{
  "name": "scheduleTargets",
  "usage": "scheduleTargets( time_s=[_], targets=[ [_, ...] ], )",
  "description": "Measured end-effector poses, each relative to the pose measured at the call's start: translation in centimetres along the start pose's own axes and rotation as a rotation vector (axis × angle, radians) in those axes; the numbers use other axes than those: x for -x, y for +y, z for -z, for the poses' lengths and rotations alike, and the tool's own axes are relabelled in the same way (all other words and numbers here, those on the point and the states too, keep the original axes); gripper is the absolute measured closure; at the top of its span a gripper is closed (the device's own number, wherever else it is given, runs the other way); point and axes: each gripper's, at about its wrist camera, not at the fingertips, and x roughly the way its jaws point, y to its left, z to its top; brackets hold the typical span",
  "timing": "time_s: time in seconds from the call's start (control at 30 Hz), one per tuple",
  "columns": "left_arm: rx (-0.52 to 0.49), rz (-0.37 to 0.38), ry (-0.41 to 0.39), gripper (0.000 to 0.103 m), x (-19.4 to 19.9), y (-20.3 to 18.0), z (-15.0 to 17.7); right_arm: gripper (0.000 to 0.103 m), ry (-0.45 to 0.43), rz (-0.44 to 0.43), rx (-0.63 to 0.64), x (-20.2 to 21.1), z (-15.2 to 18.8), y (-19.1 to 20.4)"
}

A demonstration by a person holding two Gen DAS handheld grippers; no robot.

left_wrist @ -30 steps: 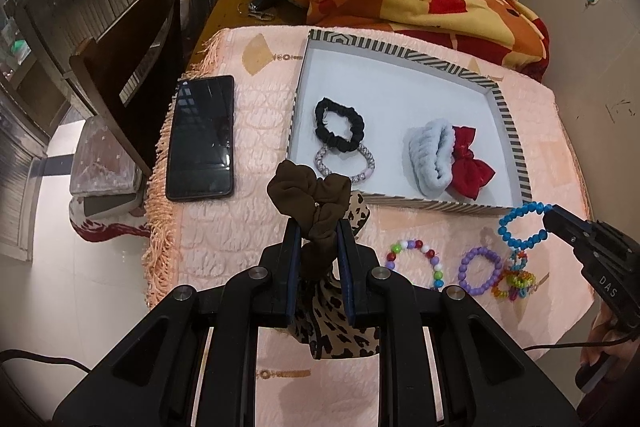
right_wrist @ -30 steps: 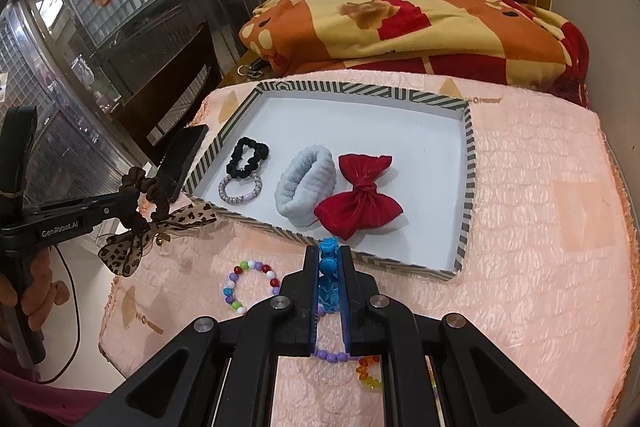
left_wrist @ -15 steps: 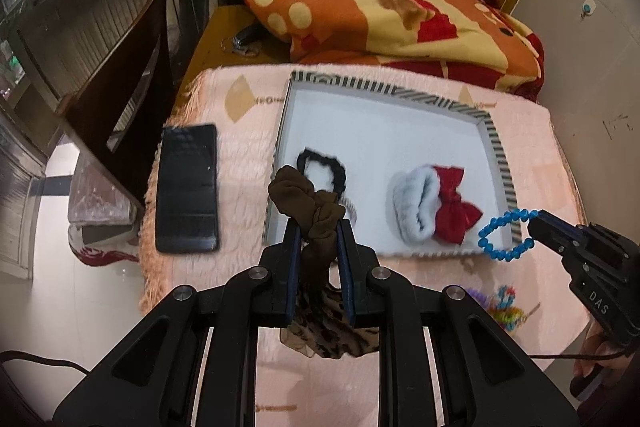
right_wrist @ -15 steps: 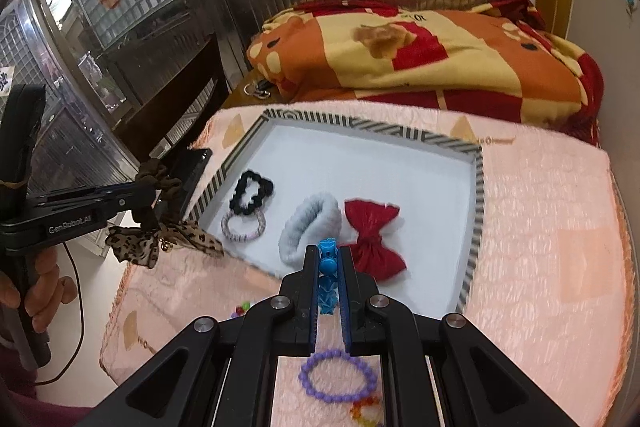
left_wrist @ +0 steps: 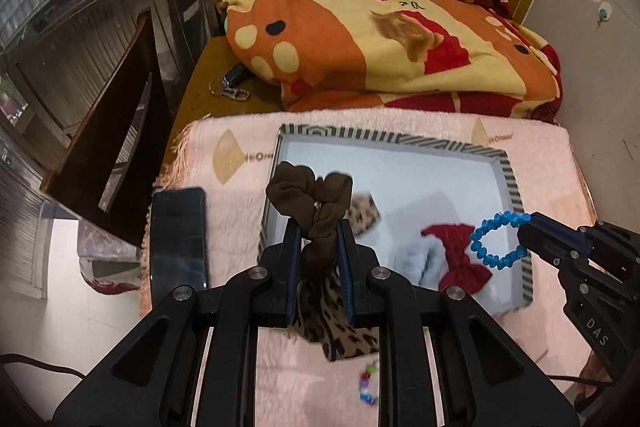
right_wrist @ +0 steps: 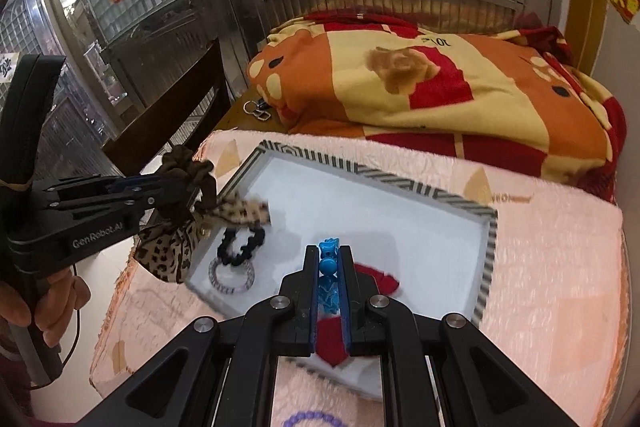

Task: Organize jewelry
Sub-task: 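Carry the brown scrunchie and blue bracelet into the tray and open both tools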

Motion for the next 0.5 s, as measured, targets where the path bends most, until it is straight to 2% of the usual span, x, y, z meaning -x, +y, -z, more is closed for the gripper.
scheduleTargets(
  time_s=[0.23, 0.4, 0.5],
  targets=[
    [0.027, -0.001, 0.028, 0.087, -3.1, -0.1, -2.2, 0.095, 0.025, -0.025, -0.002, -3.0, -1.8, -0.7],
    [0.058, 0.022, 0.069, 0.087, -5.7, -0.1, -3.0, 0.095, 0.058, -0.065, -0.014, -5.7, -2.5, -1.0],
    [0.070, 0.035, 0.065, 0.087, -7.0, -0.1, -3.7, 0.095, 0.076, -0.073, -0.024, -7.3, -2.8, -1.6]
  ],
)
